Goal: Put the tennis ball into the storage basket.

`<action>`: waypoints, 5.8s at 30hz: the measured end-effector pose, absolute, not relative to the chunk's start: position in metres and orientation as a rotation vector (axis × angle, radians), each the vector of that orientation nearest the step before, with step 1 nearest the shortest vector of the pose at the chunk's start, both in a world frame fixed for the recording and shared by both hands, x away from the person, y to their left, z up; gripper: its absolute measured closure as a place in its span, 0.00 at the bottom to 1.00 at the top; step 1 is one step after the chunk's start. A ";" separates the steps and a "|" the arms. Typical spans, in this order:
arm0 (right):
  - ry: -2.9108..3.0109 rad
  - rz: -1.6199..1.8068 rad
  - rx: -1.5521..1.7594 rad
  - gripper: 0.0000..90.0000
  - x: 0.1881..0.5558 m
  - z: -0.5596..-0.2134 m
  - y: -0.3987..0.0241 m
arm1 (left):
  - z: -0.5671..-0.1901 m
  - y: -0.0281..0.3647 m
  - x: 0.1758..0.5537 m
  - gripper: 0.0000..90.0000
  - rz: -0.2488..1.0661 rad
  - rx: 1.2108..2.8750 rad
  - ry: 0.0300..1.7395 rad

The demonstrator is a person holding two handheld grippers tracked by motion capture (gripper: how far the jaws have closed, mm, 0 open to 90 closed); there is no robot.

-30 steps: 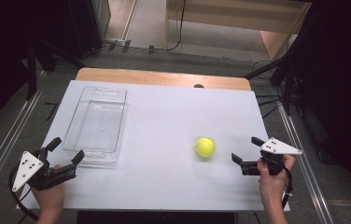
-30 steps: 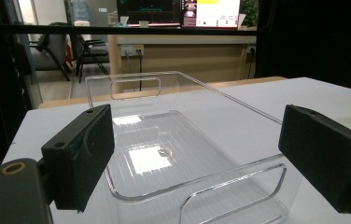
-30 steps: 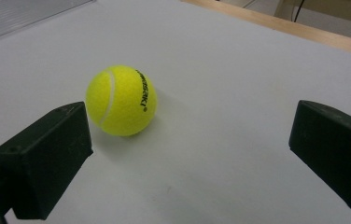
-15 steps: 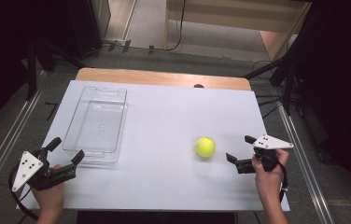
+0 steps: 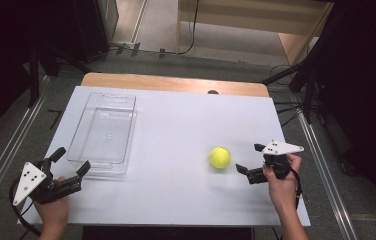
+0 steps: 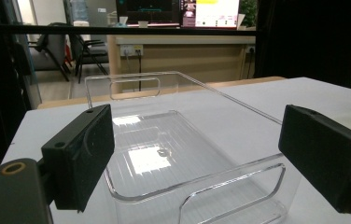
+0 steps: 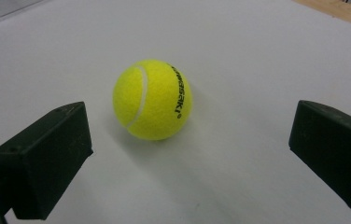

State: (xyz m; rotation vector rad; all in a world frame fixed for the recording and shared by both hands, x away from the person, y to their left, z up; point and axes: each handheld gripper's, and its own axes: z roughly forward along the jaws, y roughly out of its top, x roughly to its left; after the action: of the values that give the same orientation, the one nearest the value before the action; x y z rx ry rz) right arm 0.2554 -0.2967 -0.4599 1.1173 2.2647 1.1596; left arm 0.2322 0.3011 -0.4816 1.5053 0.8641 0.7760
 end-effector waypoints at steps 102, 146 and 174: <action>2.677 0.786 1.015 0.00 0.313 -0.471 -0.230 | -0.481 0.302 0.232 0.12 0.768 1.497 0.860; 2.729 0.738 1.050 0.23 0.328 -0.486 -0.220 | -0.481 0.301 0.232 0.12 0.766 1.500 0.858; 2.746 0.742 0.998 0.27 0.329 -0.472 -0.214 | -0.481 0.302 0.233 0.12 0.764 1.499 0.857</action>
State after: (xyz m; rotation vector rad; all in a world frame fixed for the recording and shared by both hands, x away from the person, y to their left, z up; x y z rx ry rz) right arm 0.3286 -0.2141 -0.4725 0.9976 2.7464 0.7424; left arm 0.2325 0.3017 -0.4812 1.4990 0.8573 0.7637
